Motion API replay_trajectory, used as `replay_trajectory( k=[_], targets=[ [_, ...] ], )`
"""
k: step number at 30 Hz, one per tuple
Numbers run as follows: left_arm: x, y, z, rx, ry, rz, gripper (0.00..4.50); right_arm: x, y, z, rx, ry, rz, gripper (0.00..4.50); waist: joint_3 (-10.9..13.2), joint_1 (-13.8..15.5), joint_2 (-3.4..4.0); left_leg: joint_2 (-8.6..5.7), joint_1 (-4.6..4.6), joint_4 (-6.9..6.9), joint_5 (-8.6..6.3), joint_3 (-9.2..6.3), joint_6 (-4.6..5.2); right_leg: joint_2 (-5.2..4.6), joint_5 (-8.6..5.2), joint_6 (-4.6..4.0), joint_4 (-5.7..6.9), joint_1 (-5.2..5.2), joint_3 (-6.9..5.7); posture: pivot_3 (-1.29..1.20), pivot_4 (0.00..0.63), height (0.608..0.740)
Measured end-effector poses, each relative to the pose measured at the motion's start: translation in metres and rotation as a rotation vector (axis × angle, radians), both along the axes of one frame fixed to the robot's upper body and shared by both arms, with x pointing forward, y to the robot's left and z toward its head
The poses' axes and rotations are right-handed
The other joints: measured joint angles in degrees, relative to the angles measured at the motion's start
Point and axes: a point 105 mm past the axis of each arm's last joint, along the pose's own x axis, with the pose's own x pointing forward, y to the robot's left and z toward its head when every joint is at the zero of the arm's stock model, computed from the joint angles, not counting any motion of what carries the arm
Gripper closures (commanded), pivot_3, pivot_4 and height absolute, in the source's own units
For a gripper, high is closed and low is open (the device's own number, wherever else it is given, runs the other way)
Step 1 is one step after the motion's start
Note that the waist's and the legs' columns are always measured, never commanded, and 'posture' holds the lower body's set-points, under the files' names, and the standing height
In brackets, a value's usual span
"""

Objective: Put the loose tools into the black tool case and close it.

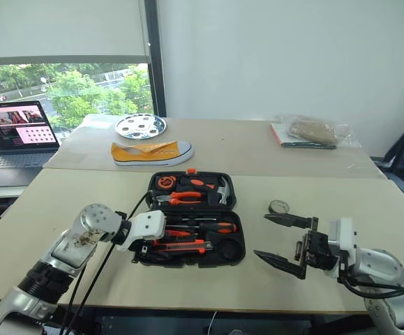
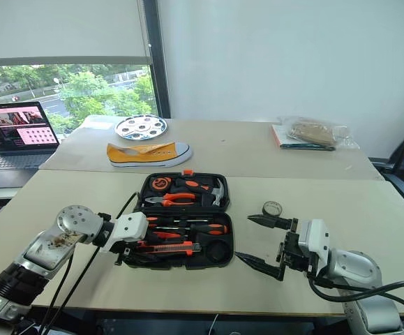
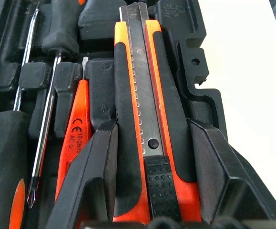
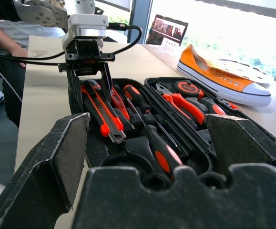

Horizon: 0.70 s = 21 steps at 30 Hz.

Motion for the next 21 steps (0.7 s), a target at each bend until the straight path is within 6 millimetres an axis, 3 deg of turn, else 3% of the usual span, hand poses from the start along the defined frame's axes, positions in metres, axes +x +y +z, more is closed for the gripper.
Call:
replay_trajectory(
  k=[11,13,16,18,21],
  targets=[
    [-0.001,-0.007,0.001,0.036,0.066,-0.030,2.78,0.002,0.000,-0.005,-0.008,0.009,-0.011,0.00,0.0,0.2,0.00,-0.08,-0.03,0.01,-0.07,0.00,0.13,-0.08,-0.07,0.13,-0.03,0.00,-0.15,0.00,0.150,0.740],
    [-0.001,-0.008,0.001,0.035,0.081,-0.019,1.70,0.002,-0.001,-0.005,-0.009,0.009,-0.012,0.00,0.0,0.2,0.01,-0.08,-0.02,0.01,-0.07,-0.01,0.13,-0.08,-0.07,0.13,-0.02,0.01,-0.14,0.00,0.150,0.740],
    [0.001,-0.014,0.007,-0.037,0.109,-0.005,0.82,0.004,-0.002,-0.007,-0.010,0.014,-0.016,0.00,0.0,0.3,0.01,-0.09,-0.06,0.09,-0.08,-0.03,0.14,-0.12,-0.06,0.14,0.00,0.01,-0.14,0.00,0.150,0.740],
    [-0.002,-0.024,0.011,-0.115,0.146,-0.032,0.82,0.008,-0.003,-0.006,-0.009,0.008,-0.021,0.00,0.0,0.2,0.00,-0.06,-0.12,0.21,-0.09,-0.05,0.17,-0.11,-0.05,0.16,0.01,0.00,-0.18,0.00,0.150,0.740],
    [-0.001,-0.024,0.031,-0.219,0.164,-0.025,0.82,0.008,-0.003,-0.005,-0.008,0.002,-0.020,0.00,0.0,0.1,0.01,-0.05,-0.12,0.23,-0.09,-0.08,0.17,-0.10,-0.05,0.16,0.05,0.00,-0.15,0.00,0.150,0.740]
  ],
)
